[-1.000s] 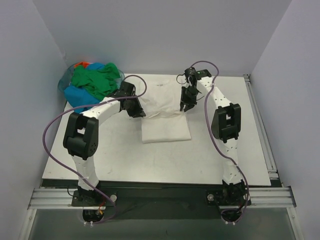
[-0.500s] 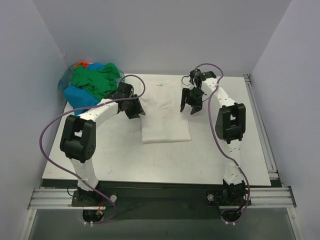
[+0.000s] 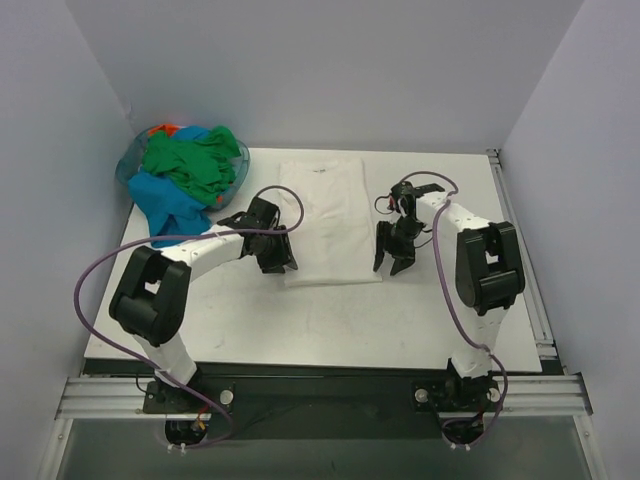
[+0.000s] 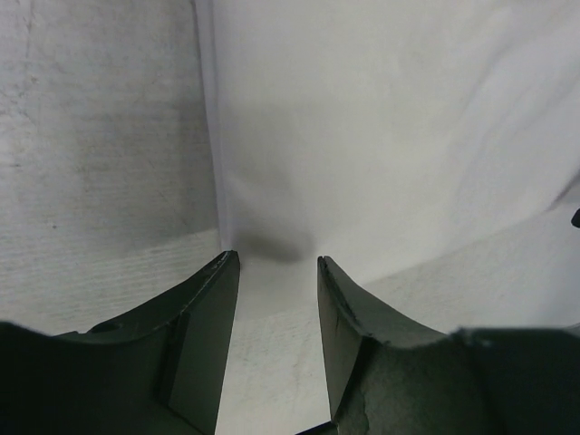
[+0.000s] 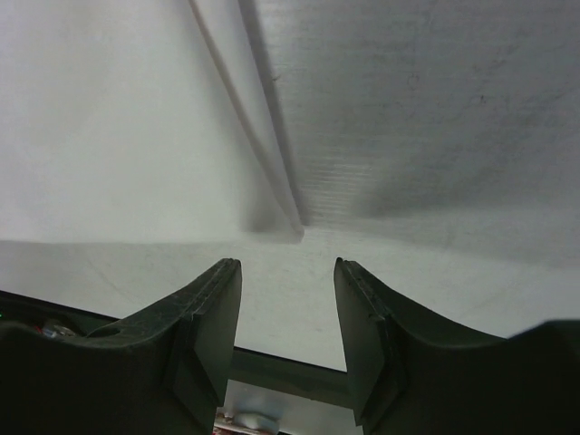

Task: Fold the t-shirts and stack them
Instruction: Fold the folded rectangular tshirt in 1/3 of the way, then grab one side of the 2/3 rectangular tshirt with both arms

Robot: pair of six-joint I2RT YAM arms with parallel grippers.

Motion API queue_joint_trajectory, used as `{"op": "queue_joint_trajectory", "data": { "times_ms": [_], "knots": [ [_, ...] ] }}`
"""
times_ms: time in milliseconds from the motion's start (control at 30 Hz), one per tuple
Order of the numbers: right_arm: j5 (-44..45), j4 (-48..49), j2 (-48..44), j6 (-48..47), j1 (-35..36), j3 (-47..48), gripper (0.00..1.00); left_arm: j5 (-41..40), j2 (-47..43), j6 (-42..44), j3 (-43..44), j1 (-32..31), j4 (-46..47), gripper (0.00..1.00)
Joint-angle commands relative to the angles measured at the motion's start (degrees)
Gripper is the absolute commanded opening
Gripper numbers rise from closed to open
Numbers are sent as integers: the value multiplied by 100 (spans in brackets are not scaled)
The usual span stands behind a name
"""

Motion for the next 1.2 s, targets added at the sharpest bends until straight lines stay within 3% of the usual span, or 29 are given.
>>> {"op": "queue_joint_trajectory", "data": {
  "times_ms": [0, 567, 733, 1167],
  "knots": [
    [-104, 284, -364, 91, 3, -332, 45, -207, -346, -100, -116, -123, -39, 50],
    [10, 548, -21, 57, 319, -842, 34, -260, -838, -399, -714, -281, 32, 51],
    [160, 539, 93, 30, 328, -886, 25, -242, -663, -390, -715, -308, 67, 52],
    [221, 522, 128, 4, 319, -807, 18, -110, -136, -399, -574, -316, 287, 52]
  ]
}}
